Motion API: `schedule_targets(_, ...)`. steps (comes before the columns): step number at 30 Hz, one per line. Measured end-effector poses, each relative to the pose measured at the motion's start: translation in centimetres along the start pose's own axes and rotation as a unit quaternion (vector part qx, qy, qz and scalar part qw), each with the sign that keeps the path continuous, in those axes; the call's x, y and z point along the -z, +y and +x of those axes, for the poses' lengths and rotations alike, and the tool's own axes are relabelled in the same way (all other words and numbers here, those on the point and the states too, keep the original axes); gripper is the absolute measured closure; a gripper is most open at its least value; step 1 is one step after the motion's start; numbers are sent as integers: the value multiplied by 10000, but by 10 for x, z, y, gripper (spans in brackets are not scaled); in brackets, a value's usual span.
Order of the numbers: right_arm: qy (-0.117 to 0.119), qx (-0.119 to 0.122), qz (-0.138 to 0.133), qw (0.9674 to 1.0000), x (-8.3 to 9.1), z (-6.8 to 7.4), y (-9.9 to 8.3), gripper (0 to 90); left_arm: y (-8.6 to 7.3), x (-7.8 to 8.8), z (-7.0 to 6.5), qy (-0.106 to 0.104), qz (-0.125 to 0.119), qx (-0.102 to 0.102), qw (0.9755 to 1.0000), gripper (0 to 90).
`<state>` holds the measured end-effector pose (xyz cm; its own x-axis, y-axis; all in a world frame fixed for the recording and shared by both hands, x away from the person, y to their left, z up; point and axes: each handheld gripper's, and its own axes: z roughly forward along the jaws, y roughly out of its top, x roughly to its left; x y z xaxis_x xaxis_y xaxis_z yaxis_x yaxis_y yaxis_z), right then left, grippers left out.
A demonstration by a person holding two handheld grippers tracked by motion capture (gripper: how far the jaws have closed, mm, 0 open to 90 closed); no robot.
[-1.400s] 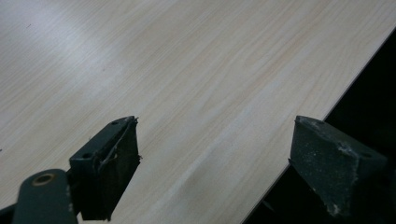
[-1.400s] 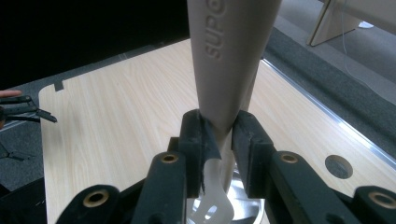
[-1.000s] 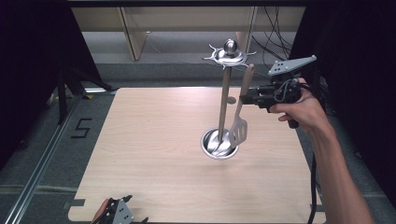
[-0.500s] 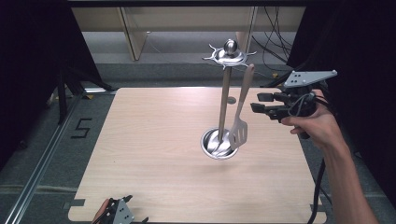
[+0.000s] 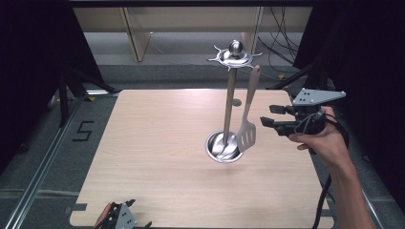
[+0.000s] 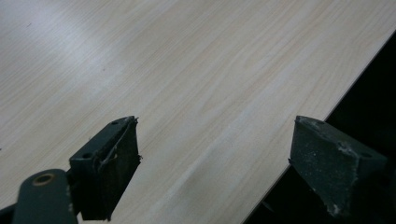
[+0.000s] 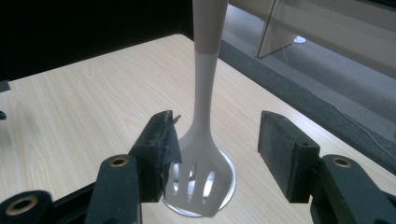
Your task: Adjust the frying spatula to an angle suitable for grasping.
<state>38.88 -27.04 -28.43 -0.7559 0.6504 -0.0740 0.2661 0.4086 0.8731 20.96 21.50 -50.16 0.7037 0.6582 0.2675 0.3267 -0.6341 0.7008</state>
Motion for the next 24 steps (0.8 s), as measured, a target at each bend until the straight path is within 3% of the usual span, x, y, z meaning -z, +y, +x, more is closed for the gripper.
schedule_targets(10,-109,-41,-125,9999,3,8,-26,430,0,0,-1,-54,-16,45,10000,150)
schedule_targets(12,-80,-202,-142,9997,1,10,-33,427,0,0,-1,-57,-17,48,10000,150)
schedule_targets(14,-84,-199,-122,9997,0,9,-35,425,0,0,-1,-63,9,38,10000,150)
schedule_targets(15,-89,-345,-174,9992,-2,11,-41,422,0,0,-1,-69,11,41,10000,150)
schedule_targets(17,-82,-318,-143,9994,-2,11,-43,419,0,0,-1,-68,7,43,10000,150)
schedule_targets(18,-34,-346,-119,9993,-2,11,-45,414,0,-2,-3,0,-119,195,9997,150)
schedule_targets(19,9,-419,-285,9987,-5,13,-49,413,0,-2,-3,-19,-135,205,9997,150)
schedule_targets(20,78,-461,-236,9986,-5,14,-53,413,0,0,-2,-77,-9,39,10000,150)
schedule_targets(21,101,-438,-206,9988,-5,13,-54,412,0,-2,-3,-34,-121,162,9998,150)
schedule_targets(24,-38,-366,-149,9992,-9,15,-58,405,1,-1,-2,-3,-97,73,9999,150)
